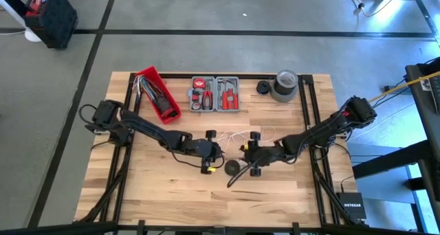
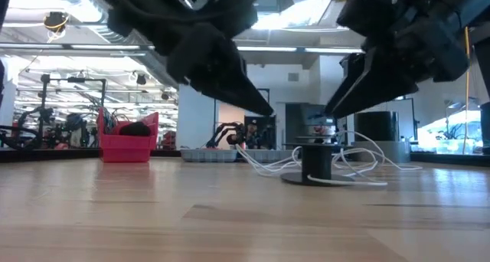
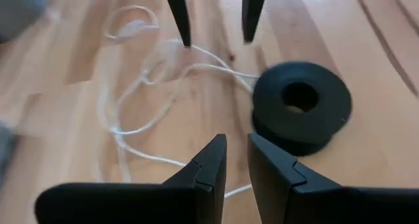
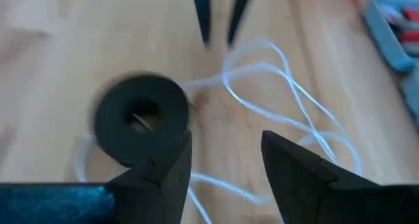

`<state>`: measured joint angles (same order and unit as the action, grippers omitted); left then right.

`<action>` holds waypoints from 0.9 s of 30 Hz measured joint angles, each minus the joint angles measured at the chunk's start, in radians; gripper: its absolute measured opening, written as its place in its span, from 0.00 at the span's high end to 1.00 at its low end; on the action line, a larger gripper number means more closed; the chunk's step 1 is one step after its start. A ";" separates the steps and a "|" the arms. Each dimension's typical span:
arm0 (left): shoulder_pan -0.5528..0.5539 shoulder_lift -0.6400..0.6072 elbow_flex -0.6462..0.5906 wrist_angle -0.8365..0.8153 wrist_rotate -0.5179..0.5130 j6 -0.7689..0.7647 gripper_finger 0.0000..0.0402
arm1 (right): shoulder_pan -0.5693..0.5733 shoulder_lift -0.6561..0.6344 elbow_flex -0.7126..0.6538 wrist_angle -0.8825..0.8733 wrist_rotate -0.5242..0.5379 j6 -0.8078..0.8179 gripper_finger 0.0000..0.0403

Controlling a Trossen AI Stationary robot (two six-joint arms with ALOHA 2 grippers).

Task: Coil cords
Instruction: Uncoil the white wire from the spool, then return to Home Position

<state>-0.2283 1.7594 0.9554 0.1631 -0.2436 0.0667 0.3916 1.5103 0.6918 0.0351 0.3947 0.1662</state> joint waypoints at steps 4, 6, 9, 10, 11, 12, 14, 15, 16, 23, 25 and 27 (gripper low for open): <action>0.000 0.047 0.000 0.047 0.048 0.043 0.86 | 0.023 0.060 0.001 0.168 -0.049 -0.063 0.53; 0.005 0.056 0.000 0.061 0.052 0.047 0.86 | 0.022 0.112 0.002 0.234 -0.057 -0.091 0.53; 0.014 0.055 0.000 0.054 0.050 0.041 0.86 | 0.020 0.166 0.002 0.226 -0.052 -0.104 0.53; 0.014 0.051 0.000 0.041 0.049 0.040 0.86 | 0.020 0.168 0.001 0.216 -0.035 -0.104 0.53; 0.014 0.048 0.000 0.028 0.047 0.042 0.86 | 0.020 0.167 0.002 0.208 -0.020 -0.104 0.53; 0.014 0.045 0.000 0.027 0.047 0.044 0.86 | 0.020 0.164 0.003 0.196 -0.010 -0.104 0.53; 0.012 0.030 0.000 0.010 0.046 0.046 0.86 | 0.022 0.145 0.004 0.157 -0.003 -0.109 0.53; 0.012 0.024 0.005 0.000 0.043 0.046 0.86 | 0.022 0.127 0.012 0.124 0.001 -0.114 0.53; 0.010 0.013 0.009 -0.013 0.038 0.046 0.86 | 0.021 0.105 0.023 0.093 0.005 -0.115 0.53; -0.006 -0.133 0.034 -0.059 0.000 0.086 0.86 | 0.021 -0.065 0.101 -0.128 0.054 -0.103 0.53; 0.006 -0.185 0.034 -0.075 0.002 0.120 0.86 | 0.011 -0.115 0.100 -0.157 0.082 -0.135 0.53; 0.033 -0.229 0.033 -0.108 0.002 0.152 0.86 | -0.014 -0.173 0.085 -0.207 0.092 -0.162 0.53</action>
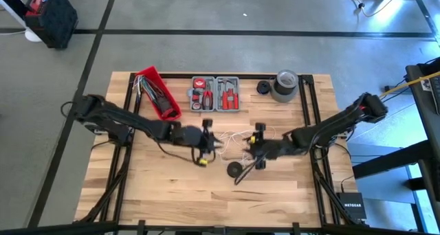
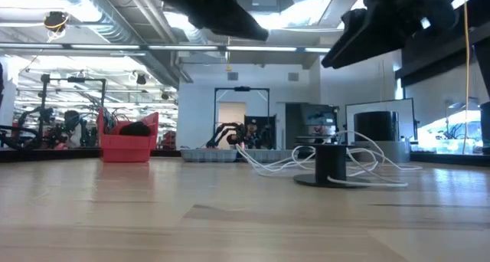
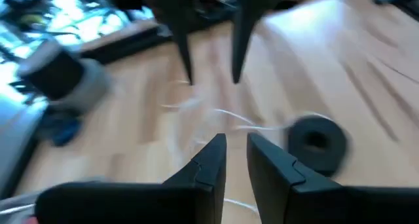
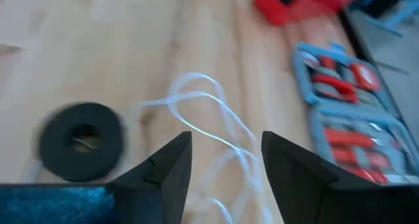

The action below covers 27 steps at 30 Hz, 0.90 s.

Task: Coil cords
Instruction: Return to Home Position

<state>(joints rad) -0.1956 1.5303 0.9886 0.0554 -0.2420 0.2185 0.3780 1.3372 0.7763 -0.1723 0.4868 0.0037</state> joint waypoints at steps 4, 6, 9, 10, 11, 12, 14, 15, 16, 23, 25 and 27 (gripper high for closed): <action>0.072 -0.110 -0.053 -0.011 0.030 0.015 0.92 | -0.096 -0.151 -0.089 0.007 -0.042 -0.011 0.53; 0.112 -0.163 -0.111 0.022 0.066 0.019 0.96 | -0.157 -0.235 -0.164 0.048 -0.086 -0.031 0.55; 0.173 -0.251 -0.225 0.126 0.125 0.010 0.99 | -0.264 -0.363 -0.280 0.137 -0.191 -0.056 0.59; 0.190 -0.282 -0.266 0.166 0.141 -0.003 0.99 | -0.301 -0.406 -0.316 0.176 -0.231 -0.057 0.62; 0.204 -0.314 -0.308 0.205 0.150 -0.021 0.98 | -0.333 -0.451 -0.354 0.220 -0.267 -0.058 0.64; 0.217 -0.344 -0.348 0.238 0.155 -0.036 0.98 | -0.357 -0.493 -0.393 0.263 -0.298 -0.057 0.67; 0.234 -0.397 -0.419 0.302 0.162 -0.065 0.98 | -0.391 -0.576 -0.468 0.323 -0.344 -0.056 0.73; 0.239 -0.421 -0.451 0.317 0.164 -0.079 0.98 | -0.402 -0.618 -0.500 0.345 -0.353 -0.055 0.76; 0.242 -0.445 -0.477 0.333 0.165 -0.092 0.98 | -0.409 -0.658 -0.529 0.366 -0.358 -0.051 0.79; 0.242 -0.529 -0.571 0.330 0.166 -0.163 0.97 | -0.411 -0.916 -0.620 0.368 -0.304 -0.010 0.96; 0.242 -0.530 -0.572 0.304 0.166 -0.160 0.97 | -0.411 -0.971 -0.619 0.359 -0.304 -0.010 0.99; 0.242 -0.530 -0.572 0.253 0.166 -0.150 0.97 | -0.411 -1.015 -0.619 0.345 -0.304 -0.011 0.99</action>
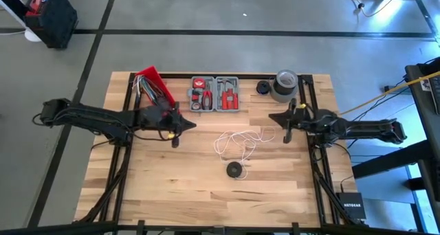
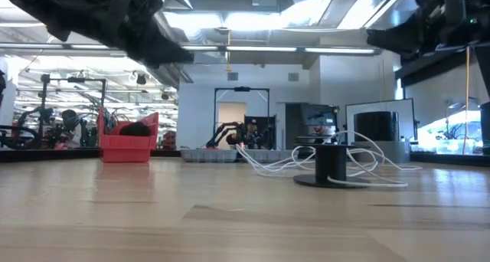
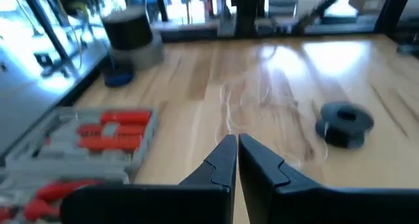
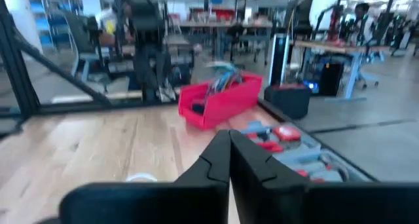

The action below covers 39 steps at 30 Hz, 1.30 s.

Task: Coil cords
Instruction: Return to Home Position

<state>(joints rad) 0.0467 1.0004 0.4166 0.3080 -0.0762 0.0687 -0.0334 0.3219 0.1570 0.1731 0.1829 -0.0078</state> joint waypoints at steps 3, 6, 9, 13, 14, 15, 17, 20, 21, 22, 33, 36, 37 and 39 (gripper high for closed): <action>0.000 0.005 -0.001 -0.023 0.000 0.001 0.97 | 0.000 -0.052 0.000 -0.026 0.000 0.000 0.96; 0.000 0.005 -0.001 -0.004 0.002 0.023 0.97 | 0.000 -0.092 0.000 -0.073 -0.013 0.000 0.95; 0.006 0.001 -0.001 0.014 0.022 0.041 0.97 | 0.000 -0.132 -0.009 -0.123 -0.019 0.000 0.97; 0.031 0.000 -0.001 0.023 0.074 0.048 0.97 | 0.000 -0.195 -0.087 -0.119 -0.021 0.021 0.99; 0.038 0.000 -0.001 0.023 0.091 0.048 0.97 | 0.000 -0.209 -0.110 -0.121 -0.030 0.031 0.99; 0.045 0.000 -0.004 0.032 0.107 0.048 0.97 | 0.000 -0.224 -0.132 -0.128 -0.044 0.043 0.98; 0.060 -0.004 -0.032 0.087 0.141 0.047 0.97 | 0.000 -0.252 -0.144 -0.132 -0.064 0.058 0.98; 0.093 -0.032 -0.097 0.191 0.191 0.033 0.97 | 0.000 -0.264 -0.144 -0.125 -0.135 0.054 0.98; 0.106 -0.046 -0.123 0.225 0.204 0.021 0.97 | 0.000 -0.272 -0.144 -0.127 -0.165 0.051 0.99; 0.116 -0.062 -0.153 0.266 0.211 0.011 0.97 | 0.000 -0.281 -0.144 -0.126 -0.183 0.050 0.99; 0.213 -0.391 -0.346 0.317 0.214 -0.088 0.97 | 0.000 -0.301 -0.144 -0.155 -0.180 0.051 0.97; 0.234 -0.497 -0.346 0.160 0.183 -0.113 0.97 | 0.000 -0.301 -0.144 -0.156 -0.179 0.055 0.97; 0.237 -0.532 -0.346 0.111 0.159 -0.124 0.97 | 0.000 -0.301 -0.144 -0.156 -0.179 0.055 0.97; 0.237 -0.595 -0.346 0.032 0.118 -0.147 0.97 | 0.000 -0.300 -0.145 -0.157 -0.178 0.056 0.97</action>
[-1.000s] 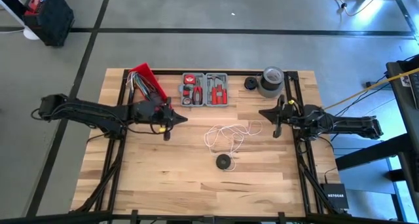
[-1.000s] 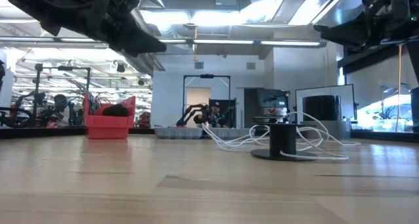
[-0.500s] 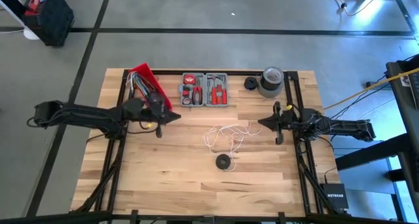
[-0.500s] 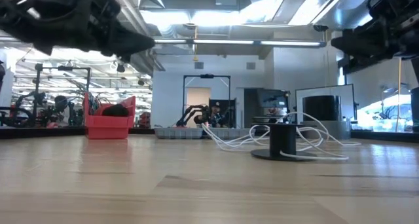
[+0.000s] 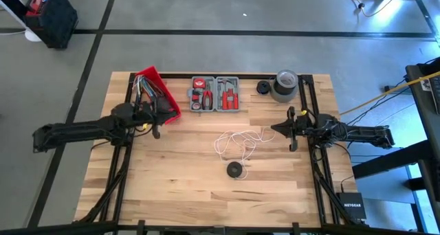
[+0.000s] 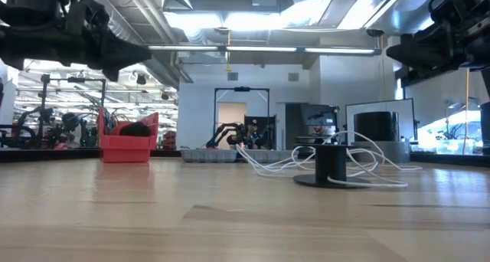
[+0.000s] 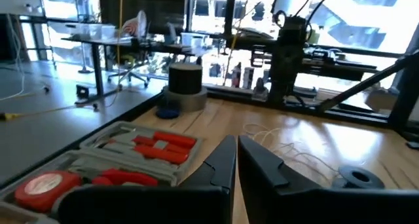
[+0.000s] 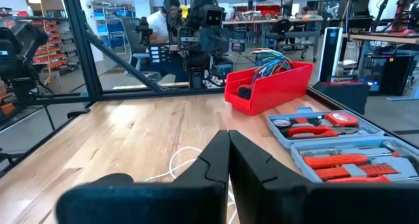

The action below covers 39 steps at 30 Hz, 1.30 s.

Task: Coil cords
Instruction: Return to Home Position

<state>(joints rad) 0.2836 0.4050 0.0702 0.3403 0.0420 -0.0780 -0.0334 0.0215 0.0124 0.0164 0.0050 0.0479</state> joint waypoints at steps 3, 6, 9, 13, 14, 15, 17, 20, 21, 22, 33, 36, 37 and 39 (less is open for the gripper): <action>-0.009 -0.105 -0.001 -0.088 -0.010 -0.016 0.97 | 0.000 0.000 0.000 -0.002 0.000 0.012 0.97; -0.023 -0.217 -0.001 -0.186 -0.013 -0.020 0.97 | 0.000 0.000 0.000 -0.002 0.001 0.015 0.97; -0.036 -0.320 -0.001 -0.315 -0.062 -0.037 0.97 | 0.000 0.000 -0.001 -0.003 0.001 0.015 0.97; -0.053 -0.404 -0.008 -0.411 -0.183 -0.046 0.97 | 0.000 0.000 -0.001 -0.004 0.001 0.015 0.96; -0.057 -0.401 -0.016 -0.408 -0.194 -0.042 0.97 | 0.000 0.000 -0.001 -0.004 0.001 0.015 0.96; -0.061 -0.398 -0.024 -0.408 -0.193 -0.034 0.97 | 0.000 0.000 -0.001 -0.004 0.002 0.015 0.96; -0.074 -0.382 -0.031 -0.384 -0.180 -0.012 0.97 | 0.000 0.000 -0.001 -0.005 0.002 0.015 0.96; -0.093 -0.379 -0.052 -0.332 -0.173 0.006 0.97 | 0.000 0.000 -0.001 -0.003 0.000 0.015 0.96; -0.096 -0.379 -0.055 -0.321 -0.174 -0.011 0.97 | 0.000 0.000 -0.002 -0.003 0.000 0.015 0.96; -0.097 -0.378 -0.057 -0.318 -0.173 -0.024 0.97 | 0.000 0.000 -0.001 -0.002 0.000 0.015 0.96; -0.098 -0.377 -0.057 -0.318 -0.174 -0.038 0.97 | 0.000 0.000 -0.002 0.006 -0.003 0.015 0.96; -0.098 -0.377 -0.057 -0.318 -0.174 -0.038 0.97 | 0.000 0.000 -0.002 0.006 -0.003 0.015 0.96; -0.098 -0.377 -0.057 -0.318 -0.174 -0.038 0.97 | 0.000 0.000 -0.002 0.007 -0.004 0.015 0.96; -0.098 -0.377 -0.057 -0.318 -0.174 -0.038 0.97 | 0.000 0.000 -0.002 0.007 -0.005 0.015 0.96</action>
<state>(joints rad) 0.1856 0.0280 0.0132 0.0219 -0.1322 -0.1162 -0.0334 0.0219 0.0105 0.0231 0.0000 0.0625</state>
